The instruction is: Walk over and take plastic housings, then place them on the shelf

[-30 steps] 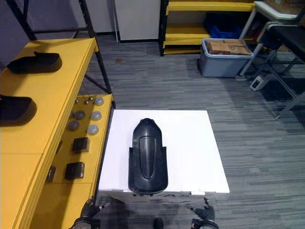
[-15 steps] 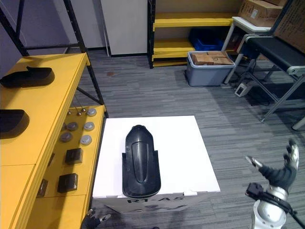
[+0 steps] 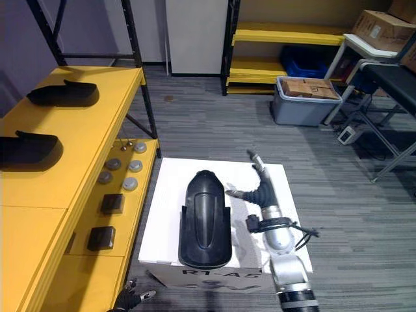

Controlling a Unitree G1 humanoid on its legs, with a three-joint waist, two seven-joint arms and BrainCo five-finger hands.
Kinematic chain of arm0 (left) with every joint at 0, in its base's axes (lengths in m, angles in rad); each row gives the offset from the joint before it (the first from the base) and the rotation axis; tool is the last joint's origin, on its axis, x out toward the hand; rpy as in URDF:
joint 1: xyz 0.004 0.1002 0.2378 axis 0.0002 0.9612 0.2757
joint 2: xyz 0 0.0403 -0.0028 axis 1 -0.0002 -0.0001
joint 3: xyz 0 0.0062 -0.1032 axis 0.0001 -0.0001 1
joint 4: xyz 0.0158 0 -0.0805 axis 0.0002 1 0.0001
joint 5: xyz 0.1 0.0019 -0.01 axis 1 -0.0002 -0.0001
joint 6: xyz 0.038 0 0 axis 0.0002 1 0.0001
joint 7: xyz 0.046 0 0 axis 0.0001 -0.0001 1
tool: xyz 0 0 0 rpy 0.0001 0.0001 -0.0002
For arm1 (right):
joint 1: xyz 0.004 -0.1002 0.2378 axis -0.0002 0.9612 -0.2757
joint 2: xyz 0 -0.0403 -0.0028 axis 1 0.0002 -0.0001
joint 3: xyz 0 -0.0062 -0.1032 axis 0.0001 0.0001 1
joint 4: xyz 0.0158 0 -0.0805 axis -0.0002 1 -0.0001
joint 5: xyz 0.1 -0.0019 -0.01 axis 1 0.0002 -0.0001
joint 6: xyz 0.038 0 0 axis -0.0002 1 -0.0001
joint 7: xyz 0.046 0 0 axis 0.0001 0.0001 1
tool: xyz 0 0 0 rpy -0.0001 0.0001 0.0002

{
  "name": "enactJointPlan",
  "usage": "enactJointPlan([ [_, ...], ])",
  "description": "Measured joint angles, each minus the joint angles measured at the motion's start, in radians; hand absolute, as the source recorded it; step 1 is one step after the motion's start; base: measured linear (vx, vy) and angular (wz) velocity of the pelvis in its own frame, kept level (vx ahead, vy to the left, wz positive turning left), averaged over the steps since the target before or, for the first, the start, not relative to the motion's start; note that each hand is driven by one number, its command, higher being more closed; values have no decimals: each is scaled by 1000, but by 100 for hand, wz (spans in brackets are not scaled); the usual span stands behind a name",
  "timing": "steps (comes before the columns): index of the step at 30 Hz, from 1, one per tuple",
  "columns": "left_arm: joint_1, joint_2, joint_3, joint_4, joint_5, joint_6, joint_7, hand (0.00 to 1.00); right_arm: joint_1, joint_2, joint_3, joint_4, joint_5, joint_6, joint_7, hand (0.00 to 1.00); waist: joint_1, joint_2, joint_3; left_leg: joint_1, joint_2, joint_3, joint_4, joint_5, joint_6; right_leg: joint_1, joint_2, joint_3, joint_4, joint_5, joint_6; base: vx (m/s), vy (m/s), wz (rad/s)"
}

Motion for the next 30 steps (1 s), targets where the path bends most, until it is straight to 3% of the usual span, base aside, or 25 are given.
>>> enactJointPlan([
  [9,-12,0,2,-2,1,8,17,0,22,120,-24,115,-261,110,-17,0,5,1,34,0,12,-48,-47,0,2,-8,8,-45,-8,30,-6,-120,41,14],
  [19,-28,0,1,9,2,29,27,0,-8,193,-131,203,-371,171,-151,0,13,6,41,1,39,-50,-65,14,-20,-16,33,-53,-8,29,-7,-8,-26,0],
  [20,-33,0,1,15,1,31,34,0,-18,194,-141,216,-368,177,-168,100,16,6,41,1,40,-54,-65,14,-21,-15,34,-56,-8,29,-7,40,-3,5],
  [23,-36,0,1,18,1,37,42,0,-45,200,-161,242,-341,193,-199,100,16,6,40,1,40,-58,-66,14,-21,-14,33,-61,-8,29,-7,40,22,4],
  [30,-38,0,2,24,2,44,38,0,-72,212,-222,279,-239,203,-165,100,14,-2,37,2,35,-72,-65,14,-21,-8,26,-81,-8,29,-6,7,20,6],
])
